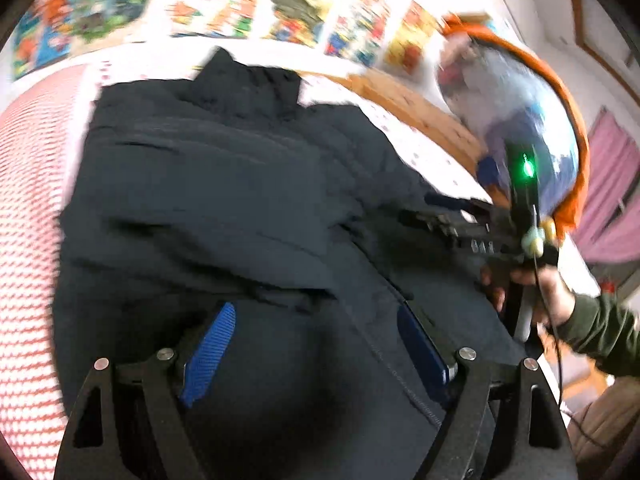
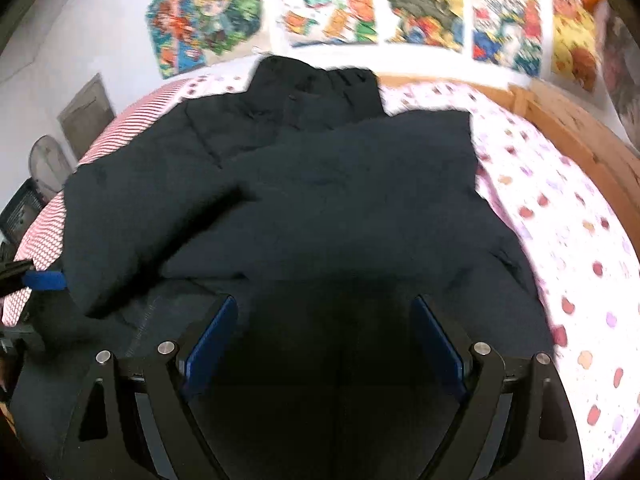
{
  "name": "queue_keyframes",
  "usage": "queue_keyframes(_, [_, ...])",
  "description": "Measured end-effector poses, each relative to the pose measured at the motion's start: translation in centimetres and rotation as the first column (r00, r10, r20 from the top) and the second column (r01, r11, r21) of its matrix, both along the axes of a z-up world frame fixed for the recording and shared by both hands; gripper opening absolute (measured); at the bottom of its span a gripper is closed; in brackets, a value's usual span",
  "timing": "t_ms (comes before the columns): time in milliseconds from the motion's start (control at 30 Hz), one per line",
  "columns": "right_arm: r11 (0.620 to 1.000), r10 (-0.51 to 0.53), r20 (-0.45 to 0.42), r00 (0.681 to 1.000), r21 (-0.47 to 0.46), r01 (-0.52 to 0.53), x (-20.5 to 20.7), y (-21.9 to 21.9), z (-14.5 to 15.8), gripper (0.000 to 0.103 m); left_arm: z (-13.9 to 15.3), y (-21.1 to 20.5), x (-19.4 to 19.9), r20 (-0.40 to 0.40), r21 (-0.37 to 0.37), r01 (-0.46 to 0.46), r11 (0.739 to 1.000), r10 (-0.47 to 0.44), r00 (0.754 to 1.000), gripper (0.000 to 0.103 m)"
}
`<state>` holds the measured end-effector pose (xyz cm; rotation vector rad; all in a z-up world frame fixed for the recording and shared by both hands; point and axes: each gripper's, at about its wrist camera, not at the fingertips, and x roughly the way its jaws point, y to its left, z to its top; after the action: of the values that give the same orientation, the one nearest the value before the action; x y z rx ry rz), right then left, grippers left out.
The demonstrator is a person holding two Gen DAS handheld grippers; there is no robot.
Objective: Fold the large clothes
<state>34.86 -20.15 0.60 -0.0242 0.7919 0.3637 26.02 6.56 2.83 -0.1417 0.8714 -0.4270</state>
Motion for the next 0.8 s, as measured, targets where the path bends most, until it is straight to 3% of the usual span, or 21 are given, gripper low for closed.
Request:
queue_keyframes(67, [0.999, 0.052, 0.031, 0.998, 0.003, -0.052, 0.0, 2.1, 0.9, 0.085, 0.7, 2.1, -0.2, 0.027, 0.009, -0.087, 0.996, 0.087, 0.996, 0.082])
queue_keyframes(133, [0.994, 0.106, 0.069, 0.992, -0.006, -0.106, -0.1, 4.4, 1.8, 0.085, 1.3, 4.9, -0.6, 0.064, 0.031, -0.232, 0.972, 0.230, 0.971, 0.085])
queue_keyframes(267, [0.964, 0.265, 0.163, 0.951, -0.033, -0.263, -0.9, 10.6, 4.1, 0.085, 0.8, 9.5, 0.0, 0.042, 0.083, -0.467, 0.880, 0.465, 0.884, 0.089])
queue_keyframes(367, [0.925, 0.380, 0.197, 0.904, -0.075, -0.372, -2.0, 15.3, 5.0, 0.085, 0.3, 11.8, 0.7, 0.028, 0.112, -0.537, 0.836, 0.538, 0.843, 0.089])
queue_keyframes(433, [0.903, 0.428, 0.199, 0.882, -0.143, -0.406, -2.6, 18.2, 4.9, 0.085, 0.0, 12.6, 1.3, 0.024, 0.118, -0.551, 0.826, 0.552, 0.833, 0.089])
queue_keyframes(533, [0.889, 0.434, 0.192, 0.880, -0.247, -0.385, -2.7, 21.3, 4.0, 0.084, -0.3, 13.0, 1.8, 0.018, 0.116, -0.566, 0.816, 0.568, 0.823, 0.089])
queue_keyframes(600, [0.903, 0.392, 0.178, 0.902, -0.262, -0.341, -2.3, 21.7, 3.6, 0.070, -0.7, 13.0, 2.5, 0.003, 0.112, -0.564, 0.818, 0.567, 0.824, 0.089])
queue_keyframes(733, [0.929, 0.354, 0.188, 0.916, -0.183, -0.321, -2.5, 19.6, 4.6, 0.034, -1.4, 12.8, 3.8, -0.010, 0.119, -0.548, 0.828, 0.553, 0.833, 0.089])
queue_keyframes(800, [0.940, 0.329, 0.226, 0.917, -0.168, -0.296, -2.6, 18.0, 5.4, 0.026, -1.4, 12.2, 4.3, -0.003, 0.128, -0.537, 0.834, 0.542, 0.840, 0.089])
